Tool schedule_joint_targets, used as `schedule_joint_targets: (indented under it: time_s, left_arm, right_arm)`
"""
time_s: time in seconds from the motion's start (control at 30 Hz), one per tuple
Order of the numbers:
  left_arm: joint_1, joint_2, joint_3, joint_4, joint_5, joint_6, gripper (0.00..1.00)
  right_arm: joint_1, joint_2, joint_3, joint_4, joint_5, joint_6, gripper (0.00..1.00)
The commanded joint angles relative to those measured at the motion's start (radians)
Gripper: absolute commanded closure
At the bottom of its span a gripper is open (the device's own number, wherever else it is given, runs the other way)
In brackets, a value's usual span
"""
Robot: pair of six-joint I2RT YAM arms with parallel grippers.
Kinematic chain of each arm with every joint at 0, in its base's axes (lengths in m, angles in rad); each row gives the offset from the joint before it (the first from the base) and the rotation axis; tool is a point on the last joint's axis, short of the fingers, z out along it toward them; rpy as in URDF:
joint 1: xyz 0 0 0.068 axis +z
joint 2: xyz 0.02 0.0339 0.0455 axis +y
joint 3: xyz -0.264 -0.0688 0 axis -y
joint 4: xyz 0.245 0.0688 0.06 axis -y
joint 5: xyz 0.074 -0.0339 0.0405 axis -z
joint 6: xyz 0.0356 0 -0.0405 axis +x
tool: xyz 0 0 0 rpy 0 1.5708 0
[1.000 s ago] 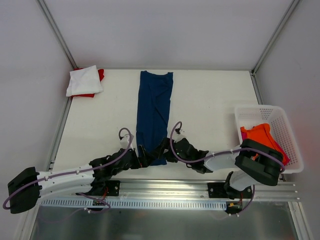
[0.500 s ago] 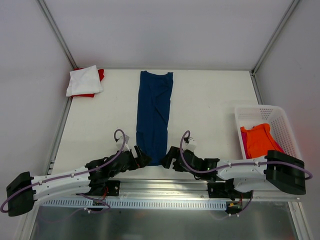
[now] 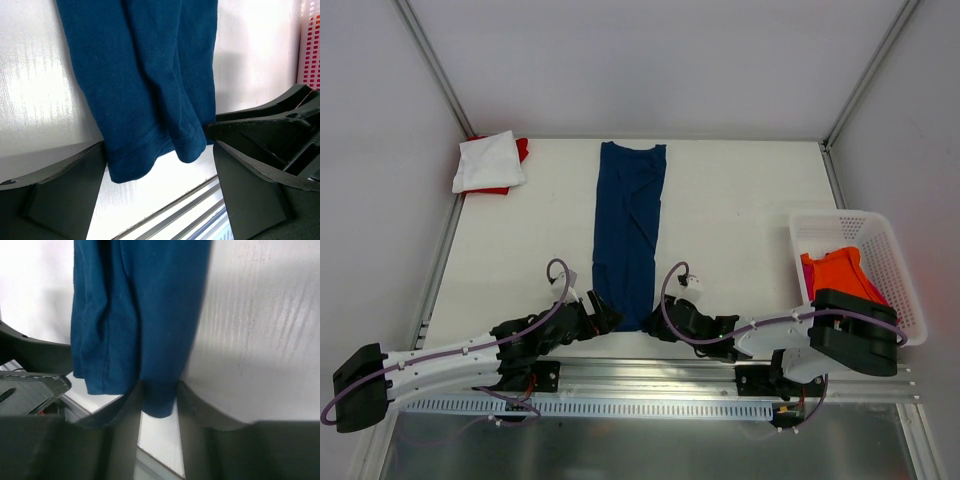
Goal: Fold and stack the t-shirts
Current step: Fold the tshirt
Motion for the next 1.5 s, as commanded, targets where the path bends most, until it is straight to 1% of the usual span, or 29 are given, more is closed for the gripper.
schedule_joint_targets:
  time_s: [0.0,0.1,0.23,0.33,0.37,0.4,0.47,0.77,0.9,0.93,1.03,1.13,1.2,1.27,1.33,1.37,1.43,1.47]
  left_arm:
    - [-0.016,0.017,-0.056,-0.120,-0.030,-0.012,0.11]
    - [-0.016,0.010,-0.064,-0.119,-0.035,-0.017,0.12]
    - [-0.017,0.003,-0.076,-0.119,-0.036,-0.021,0.12]
    - [-0.019,-0.005,-0.084,-0.120,-0.042,-0.029,0.19]
    - [-0.019,-0.008,-0.087,-0.120,-0.044,-0.035,0.33]
    - [-0.017,-0.005,-0.087,-0.119,-0.045,-0.040,0.43]
    - [-0.019,0.001,-0.087,-0.120,-0.050,-0.052,0.55]
    - [-0.019,0.052,-0.087,-0.119,-0.081,-0.052,0.62]
    - [-0.019,0.055,-0.087,-0.120,-0.096,-0.043,0.66]
    - [-0.019,0.055,-0.087,-0.117,-0.096,-0.043,0.69]
    - [-0.019,0.059,-0.087,-0.117,-0.094,-0.034,1.00]
    - [-0.019,0.061,-0.075,-0.119,-0.097,-0.022,1.00]
    - [-0.019,0.070,-0.059,-0.120,-0.091,-0.003,1.00]
    - [-0.019,0.076,-0.029,-0.123,-0.068,0.026,1.00]
    - [-0.019,0.082,0.007,-0.130,-0.050,0.057,1.00]
    - [-0.019,0.082,0.019,-0.131,-0.047,0.066,1.00]
    - [-0.019,0.081,0.057,-0.143,-0.039,0.084,1.00]
    - [-0.019,0.079,0.074,-0.146,-0.032,0.104,1.00]
  right_arm:
    - [0.001,0.052,-0.025,-0.138,-0.031,-0.008,0.69]
    - [0.001,0.055,-0.027,-0.138,-0.026,-0.005,0.74]
    - [0.001,0.073,-0.022,-0.138,-0.031,-0.002,0.75]
    - [0.000,0.099,-0.019,-0.124,-0.040,0.000,0.76]
    - [0.001,0.114,-0.019,-0.118,-0.043,0.001,0.77]
    - [0.000,0.122,-0.019,-0.103,-0.043,0.000,0.78]
    - [0.001,0.145,-0.019,-0.087,-0.052,0.003,0.78]
    - [0.001,0.177,-0.019,-0.064,-0.057,0.003,0.80]
    - [0.001,0.188,-0.024,-0.047,-0.062,0.003,0.82]
    - [0.001,0.191,-0.025,-0.044,-0.062,0.001,0.83]
    - [0.003,0.197,-0.022,-0.043,-0.065,0.000,0.85]
    - [0.001,0.193,-0.017,-0.043,-0.068,-0.003,0.89]
    - [0.001,0.175,-0.014,-0.047,-0.074,-0.011,0.98]
    - [0.003,0.145,-0.001,-0.075,-0.079,-0.019,0.99]
    - [0.009,0.078,0.016,-0.160,-0.057,-0.030,1.00]
    - [0.012,0.049,0.039,-0.237,-0.043,-0.040,0.99]
    - [0.020,-0.043,0.067,-0.320,0.002,-0.056,0.99]
    - [0.021,-0.072,0.097,-0.395,0.016,-0.066,1.00]
